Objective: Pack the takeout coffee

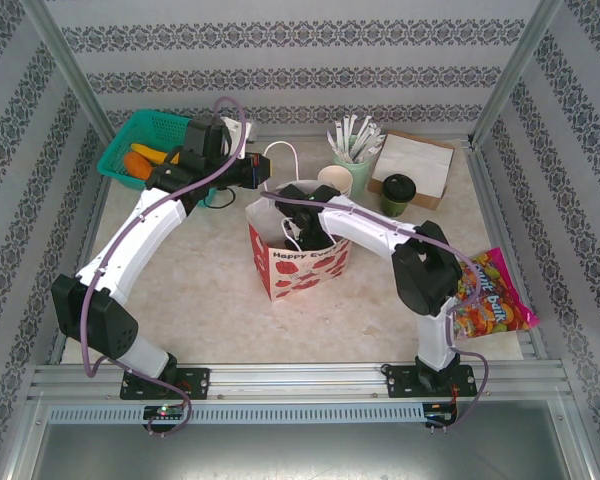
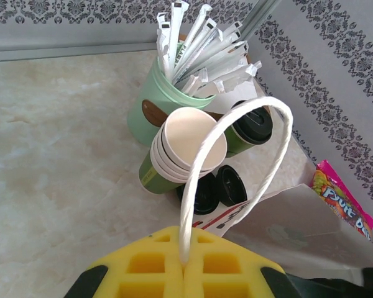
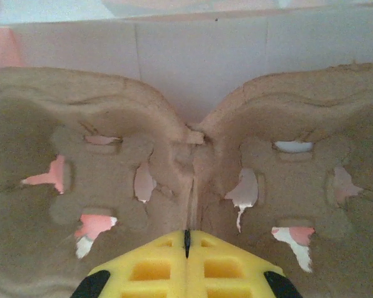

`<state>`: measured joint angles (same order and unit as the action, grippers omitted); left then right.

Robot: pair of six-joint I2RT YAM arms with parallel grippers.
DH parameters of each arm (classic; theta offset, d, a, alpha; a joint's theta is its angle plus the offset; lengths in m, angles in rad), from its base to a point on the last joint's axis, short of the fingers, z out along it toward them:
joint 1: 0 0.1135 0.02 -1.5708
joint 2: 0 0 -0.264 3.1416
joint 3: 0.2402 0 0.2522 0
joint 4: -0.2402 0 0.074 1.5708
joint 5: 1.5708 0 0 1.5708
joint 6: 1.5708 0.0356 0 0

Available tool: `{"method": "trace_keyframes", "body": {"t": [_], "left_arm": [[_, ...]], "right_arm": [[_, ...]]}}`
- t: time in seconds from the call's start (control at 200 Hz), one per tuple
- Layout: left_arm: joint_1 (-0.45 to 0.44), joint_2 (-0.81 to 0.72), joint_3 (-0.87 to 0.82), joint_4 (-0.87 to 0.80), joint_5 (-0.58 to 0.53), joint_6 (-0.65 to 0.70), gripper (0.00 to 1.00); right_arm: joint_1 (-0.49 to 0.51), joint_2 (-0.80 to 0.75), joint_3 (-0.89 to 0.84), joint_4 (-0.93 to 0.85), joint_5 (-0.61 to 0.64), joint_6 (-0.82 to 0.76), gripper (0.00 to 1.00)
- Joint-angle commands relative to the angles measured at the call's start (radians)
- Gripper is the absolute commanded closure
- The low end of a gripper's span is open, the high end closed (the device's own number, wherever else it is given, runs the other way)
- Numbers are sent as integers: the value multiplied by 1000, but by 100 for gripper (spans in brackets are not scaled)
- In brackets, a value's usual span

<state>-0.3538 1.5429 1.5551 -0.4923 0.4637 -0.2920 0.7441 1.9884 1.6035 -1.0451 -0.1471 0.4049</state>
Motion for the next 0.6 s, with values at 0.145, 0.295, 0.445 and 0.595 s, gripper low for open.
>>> {"method": "trace_keyframes", "body": {"t": [0.145, 0.295, 0.445, 0.595], "left_arm": [[10, 18, 34, -48, 40, 17, 100], [9, 22, 40, -58, 54, 22, 100], [9, 25, 46, -69, 48, 30, 100], [9, 27, 45, -69, 45, 31, 100]], "right_arm": [[1, 79, 27, -10, 48, 25, 100], [1, 97, 42, -1, 71, 23, 100], [5, 36, 58, -6, 22, 17, 100], [3, -15, 53, 10, -17, 20, 100]]}}
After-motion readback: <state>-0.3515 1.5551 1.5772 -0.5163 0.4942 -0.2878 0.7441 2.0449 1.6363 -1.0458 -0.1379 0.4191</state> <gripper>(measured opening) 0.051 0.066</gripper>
